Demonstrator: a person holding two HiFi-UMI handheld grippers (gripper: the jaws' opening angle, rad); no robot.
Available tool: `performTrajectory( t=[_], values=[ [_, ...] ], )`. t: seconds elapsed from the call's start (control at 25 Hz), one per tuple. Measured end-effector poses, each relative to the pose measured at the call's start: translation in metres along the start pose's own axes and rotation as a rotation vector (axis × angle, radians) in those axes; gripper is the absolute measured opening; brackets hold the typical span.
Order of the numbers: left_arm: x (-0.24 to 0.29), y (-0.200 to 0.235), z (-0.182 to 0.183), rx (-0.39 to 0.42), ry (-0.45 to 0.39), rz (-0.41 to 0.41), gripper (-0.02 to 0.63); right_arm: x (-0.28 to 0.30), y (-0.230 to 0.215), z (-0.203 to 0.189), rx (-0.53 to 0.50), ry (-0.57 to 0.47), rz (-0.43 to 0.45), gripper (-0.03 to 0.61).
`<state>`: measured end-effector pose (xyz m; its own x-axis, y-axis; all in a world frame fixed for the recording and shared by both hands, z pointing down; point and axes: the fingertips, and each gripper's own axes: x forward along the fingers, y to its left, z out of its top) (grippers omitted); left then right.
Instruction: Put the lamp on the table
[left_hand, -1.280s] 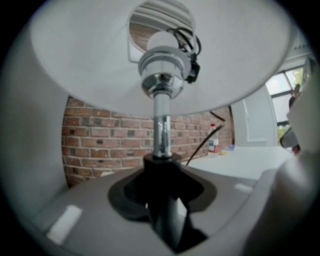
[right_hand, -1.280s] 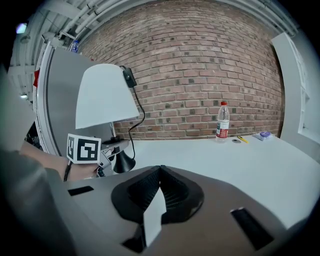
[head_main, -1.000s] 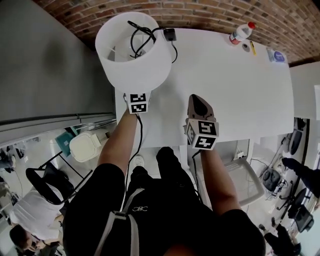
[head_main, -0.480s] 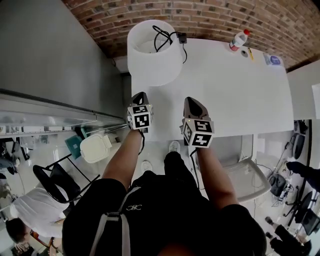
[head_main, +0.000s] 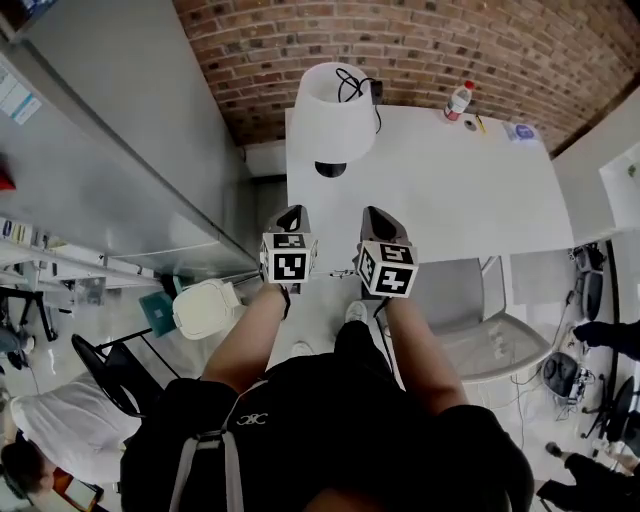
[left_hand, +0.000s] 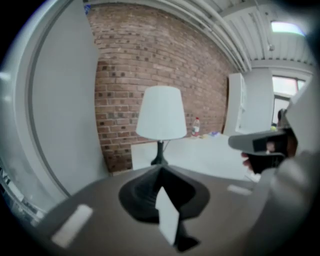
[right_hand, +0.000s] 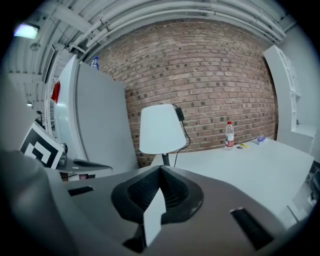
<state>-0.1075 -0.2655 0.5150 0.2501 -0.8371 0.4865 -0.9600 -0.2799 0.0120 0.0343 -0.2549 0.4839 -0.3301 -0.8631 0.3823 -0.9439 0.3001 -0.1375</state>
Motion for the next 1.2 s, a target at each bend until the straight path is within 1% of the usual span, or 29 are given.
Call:
performTrajectory(
  t=[0.16, 0.28, 0.4, 0.48, 0.8, 0.88, 1.0, 1.2],
  values=[
    [-0.051, 0.011, 0.011, -0.001, -0.065, 0.012, 0.0, -0.034, 0.037, 0.01, -0.01, -0.063, 0.015, -0.002],
    [-0.087, 0.011, 0.019, -0.002, -0.111, 0.007, 0.0, -0.057, 0.061, 0.016, -0.04, -0.1, 0.025, -0.002],
    [-0.114, 0.007, 0.026, 0.004, -0.147, -0.011, 0.0, -0.074, 0.077, 0.02, -0.066, -0.116, 0.022, -0.002],
    [-0.126, 0.006, 0.027, 0.012, -0.157, -0.02, 0.0, -0.08, 0.086, 0.021, -0.072, -0.118, 0.021, -0.002],
    [-0.145, 0.007, 0.027, -0.001, -0.169, -0.051, 0.0, -0.094, 0.108, 0.022, -0.071, -0.128, 0.018, -0.002],
    [-0.148, 0.007, 0.03, 0.017, -0.178, -0.045, 0.0, -0.095, 0.111, 0.024, -0.073, -0.133, 0.018, -0.002],
    [-0.149, 0.006, 0.03, 0.069, -0.184, -0.029, 0.0, -0.096, 0.112, 0.025, -0.066, -0.137, 0.016, -0.002],
    [-0.144, 0.003, 0.027, 0.055, -0.173, -0.057, 0.0, -0.095, 0.111, 0.025, -0.066, -0.136, 0.007, -0.002]
  ],
)
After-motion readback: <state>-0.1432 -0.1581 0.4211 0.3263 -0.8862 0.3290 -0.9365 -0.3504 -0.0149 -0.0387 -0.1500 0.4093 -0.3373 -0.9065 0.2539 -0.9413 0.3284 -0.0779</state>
